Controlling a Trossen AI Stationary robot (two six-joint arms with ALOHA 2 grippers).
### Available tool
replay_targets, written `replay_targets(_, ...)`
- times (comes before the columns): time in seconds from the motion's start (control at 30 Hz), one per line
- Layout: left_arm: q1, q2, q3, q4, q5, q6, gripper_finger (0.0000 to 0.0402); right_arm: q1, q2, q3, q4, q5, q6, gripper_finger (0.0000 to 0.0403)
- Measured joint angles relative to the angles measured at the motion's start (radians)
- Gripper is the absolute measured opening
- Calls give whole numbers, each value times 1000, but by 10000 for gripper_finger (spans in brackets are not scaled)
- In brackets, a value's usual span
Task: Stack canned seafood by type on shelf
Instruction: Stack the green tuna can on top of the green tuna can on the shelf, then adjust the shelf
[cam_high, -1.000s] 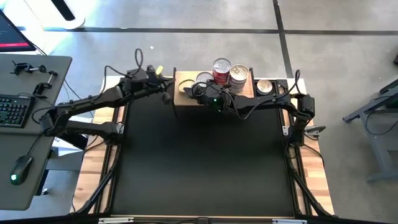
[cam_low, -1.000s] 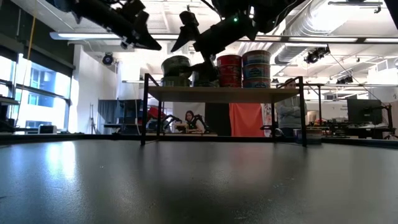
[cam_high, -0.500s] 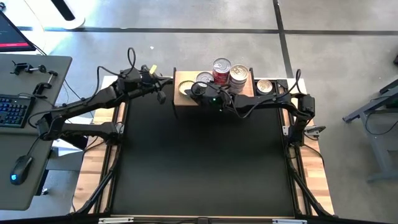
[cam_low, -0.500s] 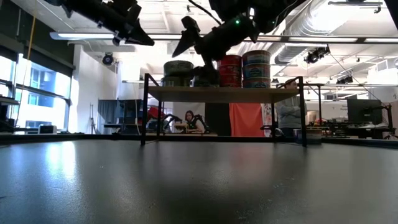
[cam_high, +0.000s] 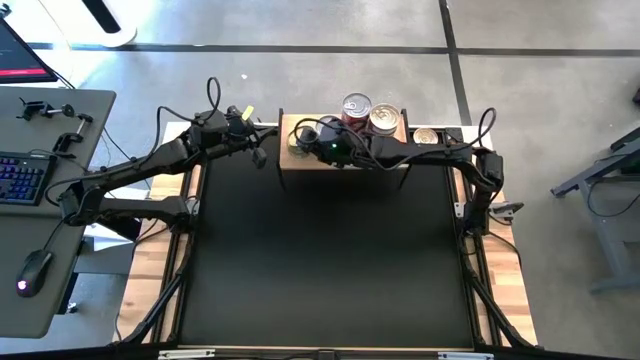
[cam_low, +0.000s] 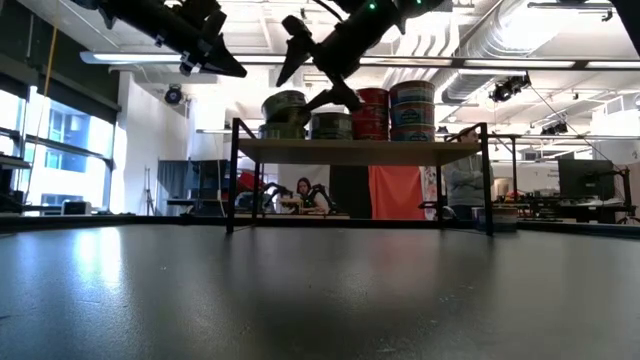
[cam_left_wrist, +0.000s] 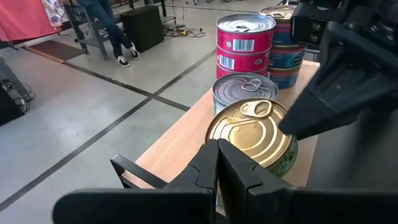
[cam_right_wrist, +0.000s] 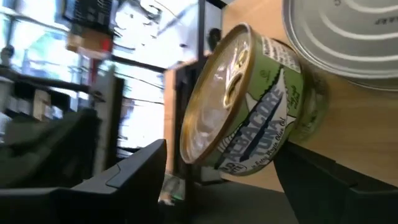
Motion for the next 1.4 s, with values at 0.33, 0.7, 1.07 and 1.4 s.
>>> replay_targets(0.33, 0, 0, 0, -5, 2, 0, 0, -8, 16, 7, -60, -44, -3, 281)
replay_targets(0.7, 0, 0, 0, -31, 2, 0, 0, -8, 13, 9, -20, -28, 36, 281)
replay_targets(1.07, 0, 0, 1, -49, 80, 0, 0, -12, 13, 7, 3, -46, 5, 281)
replay_targets(1.4, -3, -51, 1, -260, 310, -26, 0, 16, -142, 7, -276, -114, -345, 281)
